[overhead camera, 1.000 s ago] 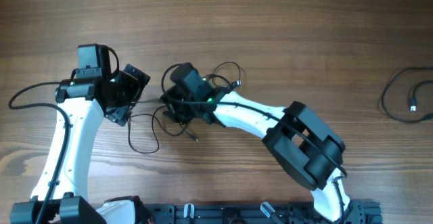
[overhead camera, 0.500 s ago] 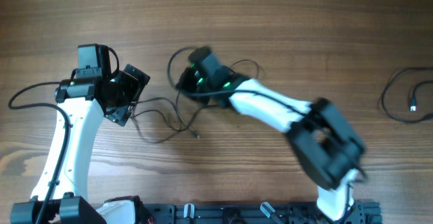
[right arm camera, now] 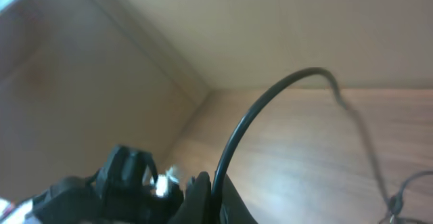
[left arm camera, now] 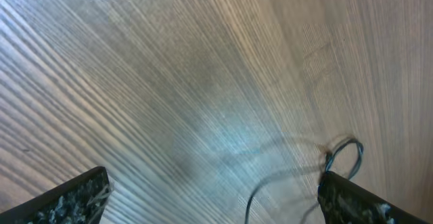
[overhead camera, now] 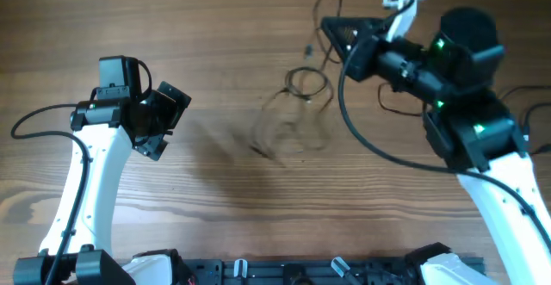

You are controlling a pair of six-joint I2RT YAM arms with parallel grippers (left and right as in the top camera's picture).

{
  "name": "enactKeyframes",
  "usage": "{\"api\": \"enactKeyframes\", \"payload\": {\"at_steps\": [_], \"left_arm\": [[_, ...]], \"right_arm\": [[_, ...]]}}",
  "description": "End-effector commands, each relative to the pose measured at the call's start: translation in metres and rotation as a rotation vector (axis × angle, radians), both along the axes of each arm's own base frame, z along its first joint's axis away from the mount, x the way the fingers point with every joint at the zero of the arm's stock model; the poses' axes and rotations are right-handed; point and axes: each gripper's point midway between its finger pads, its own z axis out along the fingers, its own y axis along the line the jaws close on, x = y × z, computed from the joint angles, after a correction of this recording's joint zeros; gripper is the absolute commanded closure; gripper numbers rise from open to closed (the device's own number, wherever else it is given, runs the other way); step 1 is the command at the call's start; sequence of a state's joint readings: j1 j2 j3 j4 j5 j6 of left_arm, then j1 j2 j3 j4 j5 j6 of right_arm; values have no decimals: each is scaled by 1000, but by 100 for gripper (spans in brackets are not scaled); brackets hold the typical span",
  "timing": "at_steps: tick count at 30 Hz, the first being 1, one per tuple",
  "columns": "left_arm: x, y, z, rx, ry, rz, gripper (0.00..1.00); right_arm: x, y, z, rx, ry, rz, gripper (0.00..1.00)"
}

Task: Untangle cables

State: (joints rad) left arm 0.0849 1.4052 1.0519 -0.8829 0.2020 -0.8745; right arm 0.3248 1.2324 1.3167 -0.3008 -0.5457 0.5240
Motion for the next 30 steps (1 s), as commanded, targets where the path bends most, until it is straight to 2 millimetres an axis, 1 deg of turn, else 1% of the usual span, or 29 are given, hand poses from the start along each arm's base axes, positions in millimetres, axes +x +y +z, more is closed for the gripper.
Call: {"api": "enactKeyframes", "payload": {"at_steps": [1, 2, 3, 4, 5, 6, 7, 8, 9, 10, 12, 13, 14, 15, 16, 17, 18, 19, 20, 22, 23, 24, 26, 28, 30], "left_arm": [[-1, 1, 3, 14, -12, -3, 0], [-1, 1, 3, 14, -12, -3, 0], [-1, 1, 3, 15, -12, -2, 0], [-1, 1, 3, 14, -12, -3, 0], [-1, 1, 3, 14, -12, -3, 0], [-1, 1, 3, 14, -12, -3, 0], [-1, 1, 3, 14, -12, -3, 0], [-1, 1, 3, 14, -12, -3, 0], [-1, 1, 3, 15, -12, -2, 0], [-1, 1, 3, 14, -12, -3, 0], [-1, 1, 3, 14, -12, -3, 0], [-1, 1, 3, 14, -12, -3, 0], [-1, 1, 3, 14, -12, -3, 0], [-1, 1, 3, 15, -12, -2, 0], [-1, 1, 3, 14, -12, -3, 0], [-1, 1, 3, 14, -12, -3, 0], [-1, 1, 3, 15, -12, -2, 0], [-1, 1, 3, 14, -12, -3, 0], [-1, 1, 3, 14, -12, -2, 0], [-1, 1, 3, 14, -12, -3, 0], [-1, 1, 3, 14, -12, -3, 0], [-1, 1, 3, 14, -12, -3, 0], [-1, 1, 3, 14, -12, -3, 0], [-1, 1, 3, 14, -12, -3, 0], [-1, 1, 3, 14, -12, -3, 0]], "right_arm": [[-14, 17, -38, -125, 44, 120, 95], [-20, 24, -55, -152, 103, 153, 94], [-24, 29, -72, -174, 168, 174, 91], [-27, 36, -103, -230, 274, 178, 94], [-26, 36, -127, -283, 348, 147, 95], [-23, 33, -148, -327, 424, 90, 95], [-18, 22, -174, -378, 535, -26, 96], [-16, 13, -190, -411, 600, -106, 96], [-15, 0, -211, -466, 680, -205, 96], [-18, -6, -226, -513, 725, -227, 96], [-23, -15, -233, -565, 744, -245, 95], [-22, -32, -232, -622, 733, -320, 96], [-22, -51, -230, -676, 726, -410, 95], [-24, -87, -222, -759, 716, -596, 96], [-30, -119, -211, -832, 697, -757, 96], [-36, -138, -202, -871, 682, -854, 96], [-46, -160, -190, -870, 673, -992, 96], [-54, -166, -185, -826, 692, -1052, 96], [-59, -166, -184, -781, 715, -1074, 96], [-66, -157, -186, -678, 777, -1069, 96], [-66, -149, -188, -640, 802, -1036, 95], [-64, -135, -191, -621, 819, -955, 95], [-60, -120, -194, -644, 814, -826, 96], [-61, -117, -195, -675, 802, -782, 95], [-63, -119, -195, -680, 807, -783, 96]]}}
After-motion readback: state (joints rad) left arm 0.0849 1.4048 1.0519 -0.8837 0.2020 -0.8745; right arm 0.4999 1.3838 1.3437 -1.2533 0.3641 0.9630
